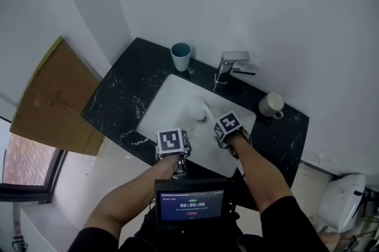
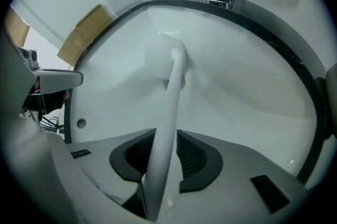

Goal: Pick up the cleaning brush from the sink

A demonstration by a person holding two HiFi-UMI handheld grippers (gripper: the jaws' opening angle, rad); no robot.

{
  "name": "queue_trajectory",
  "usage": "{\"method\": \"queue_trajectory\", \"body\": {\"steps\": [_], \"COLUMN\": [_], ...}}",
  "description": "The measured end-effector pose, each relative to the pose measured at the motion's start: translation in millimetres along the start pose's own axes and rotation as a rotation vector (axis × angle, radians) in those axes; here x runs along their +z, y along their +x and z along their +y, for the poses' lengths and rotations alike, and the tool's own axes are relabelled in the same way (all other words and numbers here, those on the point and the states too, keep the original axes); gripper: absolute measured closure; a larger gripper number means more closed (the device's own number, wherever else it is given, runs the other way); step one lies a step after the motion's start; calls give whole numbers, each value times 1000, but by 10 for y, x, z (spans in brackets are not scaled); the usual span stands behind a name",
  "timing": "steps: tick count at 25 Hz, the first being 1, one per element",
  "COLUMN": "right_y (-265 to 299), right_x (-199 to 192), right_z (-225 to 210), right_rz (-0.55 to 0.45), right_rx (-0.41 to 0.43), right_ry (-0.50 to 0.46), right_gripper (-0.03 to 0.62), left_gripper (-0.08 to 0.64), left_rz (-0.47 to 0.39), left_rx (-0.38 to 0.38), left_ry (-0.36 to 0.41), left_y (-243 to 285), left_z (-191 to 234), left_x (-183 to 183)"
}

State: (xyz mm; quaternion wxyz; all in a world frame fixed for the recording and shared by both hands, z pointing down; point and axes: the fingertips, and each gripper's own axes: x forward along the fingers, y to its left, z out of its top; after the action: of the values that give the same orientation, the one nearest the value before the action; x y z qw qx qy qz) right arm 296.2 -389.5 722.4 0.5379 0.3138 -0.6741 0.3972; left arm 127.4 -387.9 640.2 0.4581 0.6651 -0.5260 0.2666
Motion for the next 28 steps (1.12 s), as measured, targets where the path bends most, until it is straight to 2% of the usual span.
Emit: {"method": "queue_trajectory", "body": {"steps": [1, 2, 3, 6, 10, 13, 18, 21, 24, 28], "right_y": [25, 49, 71, 86, 52, 43, 22, -52, -216, -568], "right_x": [7, 14, 22, 62, 59, 43, 55, 23, 67, 172], "right_z": [32, 51, 54, 28, -1, -27, -42, -47, 58, 365], "right_rz": [4, 7, 9, -7, -38, -44, -49, -53, -118, -286], "right_rx": [6, 4, -6, -30, -36, -52, -72, -96, -62, 54], "right_ry": [-6, -12, -17, 3, 43, 32, 18, -36, -48, 3], "right_gripper": [529, 558, 563, 577, 592, 592, 592, 592, 592, 592], "left_gripper": [543, 543, 543, 543, 543, 543, 543, 543, 543, 543], "left_rz": [3, 11, 16, 22, 35, 49, 27, 13, -13, -38], "left_rx": [27, 59, 71, 29, 44, 78, 95, 58, 25, 24], "left_ry": [22, 40, 48, 37, 57, 65, 73, 43, 27, 66], "left_y": [-11, -20, -18, -5, -35, -41, -63, -73, -148, -456], "left_z": [59, 130, 163, 83, 104, 184, 221, 177, 151, 130], "left_x": [8, 6, 3, -11, -64, -108, -73, -70, -41, -19]}}
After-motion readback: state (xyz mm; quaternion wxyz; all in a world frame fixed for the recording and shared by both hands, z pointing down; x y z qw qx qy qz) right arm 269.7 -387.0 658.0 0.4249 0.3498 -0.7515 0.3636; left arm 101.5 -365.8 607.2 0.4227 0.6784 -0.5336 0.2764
